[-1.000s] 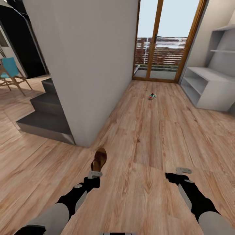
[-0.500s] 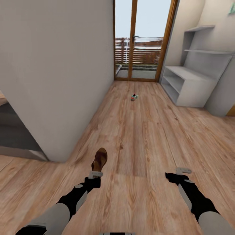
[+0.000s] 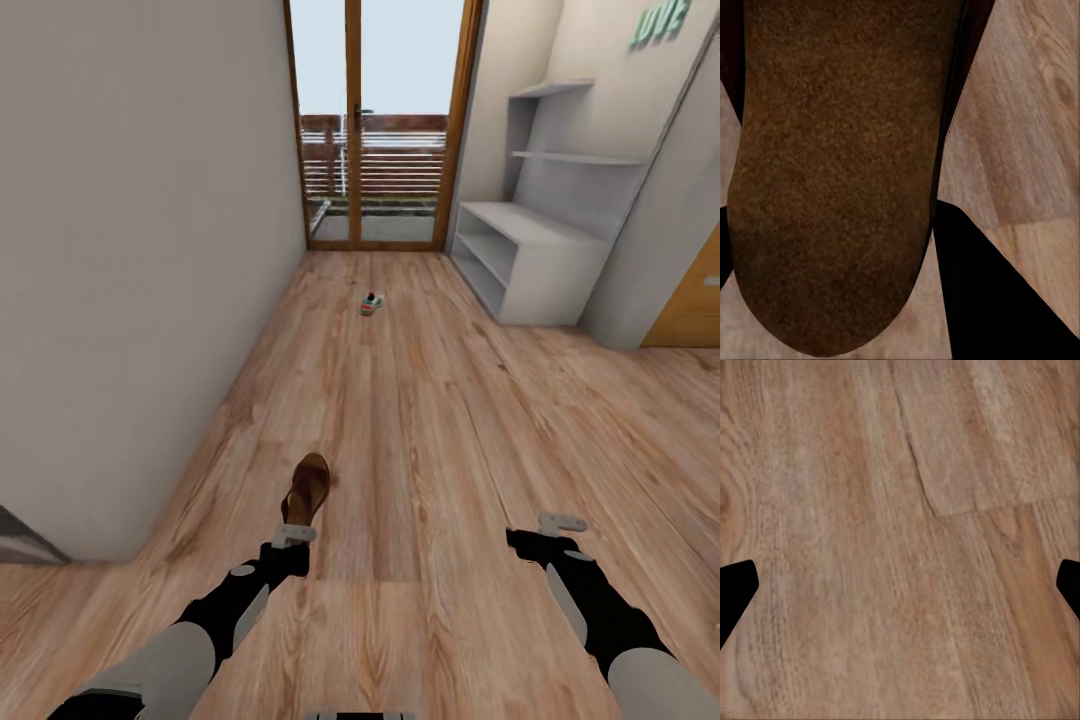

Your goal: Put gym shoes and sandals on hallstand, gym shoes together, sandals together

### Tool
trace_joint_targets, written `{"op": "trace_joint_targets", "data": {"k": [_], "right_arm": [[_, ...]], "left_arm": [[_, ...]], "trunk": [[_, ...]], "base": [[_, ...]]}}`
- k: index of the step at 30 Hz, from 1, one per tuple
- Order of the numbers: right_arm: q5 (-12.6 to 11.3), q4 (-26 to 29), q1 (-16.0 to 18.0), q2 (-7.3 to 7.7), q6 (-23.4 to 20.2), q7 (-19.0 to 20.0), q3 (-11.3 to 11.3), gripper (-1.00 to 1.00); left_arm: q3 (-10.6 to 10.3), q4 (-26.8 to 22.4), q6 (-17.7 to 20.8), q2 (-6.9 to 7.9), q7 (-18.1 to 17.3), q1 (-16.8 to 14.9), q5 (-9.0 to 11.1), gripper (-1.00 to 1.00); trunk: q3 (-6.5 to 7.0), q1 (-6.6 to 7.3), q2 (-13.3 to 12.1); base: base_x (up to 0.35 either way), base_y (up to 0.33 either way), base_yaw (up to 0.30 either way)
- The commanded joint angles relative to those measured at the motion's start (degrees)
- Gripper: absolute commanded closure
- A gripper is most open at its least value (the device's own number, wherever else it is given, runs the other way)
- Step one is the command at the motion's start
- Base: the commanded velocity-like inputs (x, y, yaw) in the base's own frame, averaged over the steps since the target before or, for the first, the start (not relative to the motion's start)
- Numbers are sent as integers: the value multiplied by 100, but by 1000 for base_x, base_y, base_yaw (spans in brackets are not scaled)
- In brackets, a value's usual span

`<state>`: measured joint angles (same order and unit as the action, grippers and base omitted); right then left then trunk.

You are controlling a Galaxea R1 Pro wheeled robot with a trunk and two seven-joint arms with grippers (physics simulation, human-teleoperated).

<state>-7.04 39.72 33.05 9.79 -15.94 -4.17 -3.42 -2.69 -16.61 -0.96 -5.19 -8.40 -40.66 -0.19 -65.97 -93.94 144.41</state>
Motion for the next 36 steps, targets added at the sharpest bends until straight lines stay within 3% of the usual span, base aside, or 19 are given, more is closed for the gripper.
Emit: {"op": "trace_joint_targets", "data": {"k": [1, 7, 15, 36], "right_arm": [[-60, 11, 0, 1, -26, -31, 8, -100], [-56, -147, 0, -3, -13, -31, 15, -100], [-58, -320, 0, -4, 392, -31, 21, -100], [-52, -343, 0, -2, 451, -31, 16, -100]], "left_arm": [[-24, 0, -12, 2, -4, -3, -22, 100], [-12, -5, -17, 1, -4, -3, -24, 100], [23, -62, -26, 1, 4, -3, -16, 100], [23, -129, -39, 1, 23, -3, -25, 100]], "trunk": [[-5, -2, 2], [-5, -2, 2], [-5, -2, 2], [-5, -2, 2]], "base": [[350, -6, -52], [350, -2, -18], [200, 0, -3], [316, 48, 0]]}}
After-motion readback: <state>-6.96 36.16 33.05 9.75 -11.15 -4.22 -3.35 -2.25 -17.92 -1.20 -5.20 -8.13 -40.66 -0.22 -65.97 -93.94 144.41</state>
